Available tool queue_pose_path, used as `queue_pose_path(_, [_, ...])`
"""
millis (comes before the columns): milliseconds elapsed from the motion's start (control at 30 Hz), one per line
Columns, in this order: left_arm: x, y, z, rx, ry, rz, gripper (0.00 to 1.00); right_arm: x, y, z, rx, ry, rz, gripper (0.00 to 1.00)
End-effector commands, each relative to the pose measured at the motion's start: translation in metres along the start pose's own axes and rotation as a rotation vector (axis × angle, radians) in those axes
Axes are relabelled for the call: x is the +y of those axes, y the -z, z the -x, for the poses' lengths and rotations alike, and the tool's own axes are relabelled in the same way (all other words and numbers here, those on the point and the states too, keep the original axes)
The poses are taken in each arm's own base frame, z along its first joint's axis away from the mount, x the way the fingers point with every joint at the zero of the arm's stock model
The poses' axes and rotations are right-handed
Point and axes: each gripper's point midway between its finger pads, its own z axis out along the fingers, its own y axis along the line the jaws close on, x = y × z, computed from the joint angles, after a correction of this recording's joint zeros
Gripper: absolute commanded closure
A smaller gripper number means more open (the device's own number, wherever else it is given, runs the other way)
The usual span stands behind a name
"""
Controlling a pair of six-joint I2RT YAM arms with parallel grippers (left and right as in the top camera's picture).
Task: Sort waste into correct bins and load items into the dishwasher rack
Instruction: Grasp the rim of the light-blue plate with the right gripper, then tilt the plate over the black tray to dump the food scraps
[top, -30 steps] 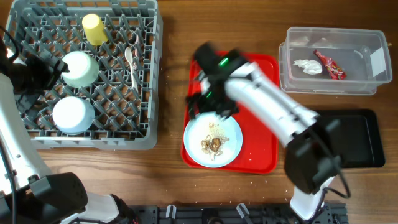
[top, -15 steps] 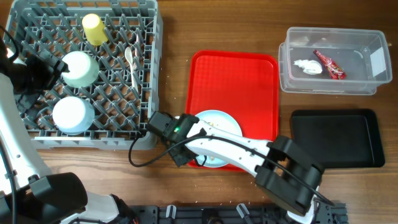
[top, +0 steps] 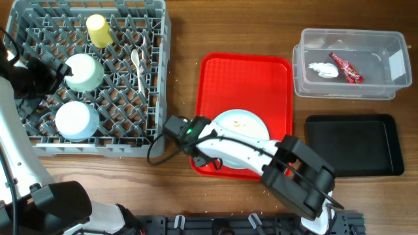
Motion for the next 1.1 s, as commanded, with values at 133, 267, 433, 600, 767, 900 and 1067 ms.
queue_pose_path(133, [0.0,0.002,0.001,-0.007,0.012,-0.004,0.0,-0.094,0.016,0.024,0.046,-0.336,-0.182,0.96])
queue_pose_path(267, [0.0,0.002,0.001,-0.007,0.012,-0.004,0.0,-0.128,0.04,0.04,0.021,-0.391,-0.241,0.96])
queue_pose_path(433, [0.0,0.002,0.001,-0.007,0.012,-0.004,0.0,-0.169,0.058,0.034,0.051,-0.499,-0.334,0.96])
queue_pose_path(600, [0.0,0.002,0.001,-0.007,0.012,-0.004,0.0,-0.228,0.076,0.029,0.043,-0.725,-0.299,0.96])
queue_pose_path(767, [0.0,0.002,0.001,-0.007,0.012,-0.004,0.0,-0.311,0.088,0.003,0.031,-1.051,-0.192,0.96])
queue_pose_path(900, [0.0,0.002,0.001,-0.007,0.012,-0.004,0.0,-0.365,0.075,-0.024,0.075,-1.305,-0.08,0.96])
queue_pose_path(1067, [0.0,0.002,0.001,-0.007,0.012,-0.004,0.0,-0.392,0.065,-0.027,0.047,-1.419,0.187,0.96])
